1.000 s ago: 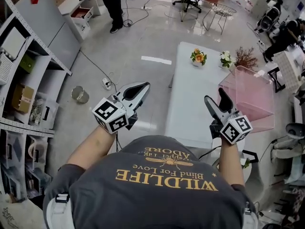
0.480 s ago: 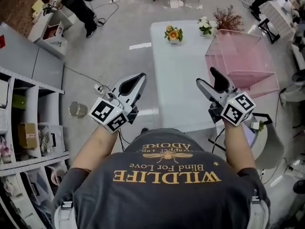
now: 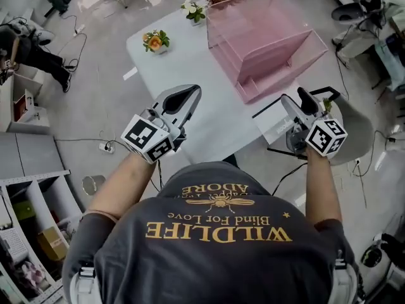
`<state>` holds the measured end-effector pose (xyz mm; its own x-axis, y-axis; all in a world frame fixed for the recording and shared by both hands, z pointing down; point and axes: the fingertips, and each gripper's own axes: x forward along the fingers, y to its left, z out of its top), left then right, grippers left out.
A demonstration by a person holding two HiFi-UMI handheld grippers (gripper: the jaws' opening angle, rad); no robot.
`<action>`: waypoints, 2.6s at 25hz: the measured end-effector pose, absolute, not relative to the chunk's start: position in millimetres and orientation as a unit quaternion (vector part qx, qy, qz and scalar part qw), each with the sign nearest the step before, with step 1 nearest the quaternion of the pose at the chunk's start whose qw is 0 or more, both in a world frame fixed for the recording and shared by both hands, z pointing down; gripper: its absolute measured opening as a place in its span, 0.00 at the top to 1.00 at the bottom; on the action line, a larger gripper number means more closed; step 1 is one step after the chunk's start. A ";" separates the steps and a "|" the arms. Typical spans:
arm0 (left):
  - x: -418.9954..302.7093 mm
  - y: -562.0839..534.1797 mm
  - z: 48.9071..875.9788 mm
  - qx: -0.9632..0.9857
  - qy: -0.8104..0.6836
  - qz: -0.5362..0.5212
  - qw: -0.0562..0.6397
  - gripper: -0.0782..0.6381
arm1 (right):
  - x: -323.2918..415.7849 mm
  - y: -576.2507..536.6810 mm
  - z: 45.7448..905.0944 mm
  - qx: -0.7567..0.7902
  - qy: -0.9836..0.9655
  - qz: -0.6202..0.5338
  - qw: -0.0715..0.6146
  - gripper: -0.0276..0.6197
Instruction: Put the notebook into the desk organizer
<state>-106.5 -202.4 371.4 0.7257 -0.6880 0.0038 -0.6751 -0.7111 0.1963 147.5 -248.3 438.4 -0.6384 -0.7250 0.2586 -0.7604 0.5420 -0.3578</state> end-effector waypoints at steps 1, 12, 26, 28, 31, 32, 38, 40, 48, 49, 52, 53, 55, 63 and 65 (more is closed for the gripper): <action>-92.4 -208.1 375.0 0.930 -0.355 -0.032 0.093 0.89 | 167.1 -249.4 448.9 0.442 -0.866 0.232 0.041 0.41; 28.3 -221.9 417.6 0.962 -0.244 0.022 0.118 0.89 | 304.8 -214.1 660.0 0.548 -0.683 0.482 0.033 0.41; 25.3 -223.9 436.0 0.957 -0.257 0.043 0.131 0.89 | 285.8 -221.5 710.4 0.514 -0.661 0.545 0.031 0.93; 22.4 -223.6 433.2 0.956 -0.258 0.038 0.131 0.89 | 281.4 -219.7 688.2 0.501 -0.673 0.543 0.016 0.94; 16.7 -221.8 423.6 0.957 -0.261 0.026 0.126 0.89 | 280.8 -220.2 637.4 0.487 -0.693 0.531 -0.028 0.94; 14.7 -221.2 419.1 0.957 -0.262 0.022 0.123 0.89 | 283.1 -222.2 617.9 0.484 -0.699 0.524 -0.043 0.94; -9.2 -228.0 382.5 0.955 -0.278 -0.004 0.101 0.89 | 295.2 -251.4 487.0 0.487 -0.729 0.468 -0.110 0.95; -19.0 -231.1 369.8 0.953 -0.287 -0.015 0.093 0.89 | 294.2 -260.5 447.1 0.483 -0.742 0.449 -0.122 0.95; -52.1 -236.1 328.8 0.946 -0.315 -0.047 0.061 0.89 | 262.0 -295.1 332.7 0.433 -0.799 0.390 -0.151 0.94; -55.2 -235.5 325.7 0.945 -0.317 -0.049 0.060 0.89 | 256.2 -302.4 324.8 0.429 -0.803 0.385 -0.152 0.95; -63.2 -235.2 317.4 0.943 -0.324 -0.053 0.050 0.89 | 234.9 -330.9 306.5 0.419 -0.813 0.375 -0.150 0.95; -65.7 -235.9 314.3 0.942 -0.327 -0.054 0.046 0.89 | 227.4 -342.2 301.1 0.417 -0.815 0.374 -0.149 0.95; -70.6 -237.8 308.8 0.940 -0.334 -0.056 0.042 0.89 | 212.5 -365.4 291.4 0.415 -0.817 0.372 -0.148 0.95; -85.1 -239.3 303.8 0.934 -0.354 -0.053 0.023 0.89 | 156.4 -448.3 286.5 0.413 -0.815 0.383 -0.133 0.95; -88.1 -243.6 306.0 0.931 -0.362 -0.048 0.022 0.89 | 144.8 -465.5 294.8 0.411 -0.811 0.396 -0.130 0.95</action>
